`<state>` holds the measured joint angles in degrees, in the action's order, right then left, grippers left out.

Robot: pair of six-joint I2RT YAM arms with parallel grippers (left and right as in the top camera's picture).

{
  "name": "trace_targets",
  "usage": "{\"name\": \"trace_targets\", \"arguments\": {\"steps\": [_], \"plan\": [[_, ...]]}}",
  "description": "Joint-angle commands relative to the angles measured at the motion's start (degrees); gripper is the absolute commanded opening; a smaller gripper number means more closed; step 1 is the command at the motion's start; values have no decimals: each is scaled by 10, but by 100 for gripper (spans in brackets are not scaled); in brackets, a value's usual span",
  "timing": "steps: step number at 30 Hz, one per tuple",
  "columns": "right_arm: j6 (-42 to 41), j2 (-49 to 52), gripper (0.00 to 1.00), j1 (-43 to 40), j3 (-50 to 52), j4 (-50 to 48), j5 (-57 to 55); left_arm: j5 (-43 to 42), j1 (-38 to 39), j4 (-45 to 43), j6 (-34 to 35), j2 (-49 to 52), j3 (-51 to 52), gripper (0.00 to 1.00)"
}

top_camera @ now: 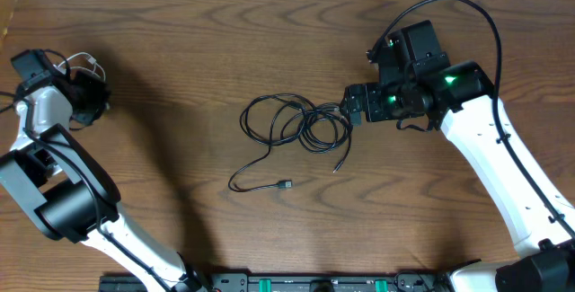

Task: Untangle cables

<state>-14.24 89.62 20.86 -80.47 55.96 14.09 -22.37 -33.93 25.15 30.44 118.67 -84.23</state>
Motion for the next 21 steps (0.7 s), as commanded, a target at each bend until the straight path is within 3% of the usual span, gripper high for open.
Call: {"name": "trace_targets", "arguments": {"steps": [1,8,21], "plan": [[6,4,99,2,0,-1,-3,-78,9,-24,88,-5,-1,13],[6,4,99,2,-1,2,-3,-173,13,-175,150,-5,-1,13],[6,4,99,2,-1,6,-2,-175,28,-287,180,4,-1,13]]}}
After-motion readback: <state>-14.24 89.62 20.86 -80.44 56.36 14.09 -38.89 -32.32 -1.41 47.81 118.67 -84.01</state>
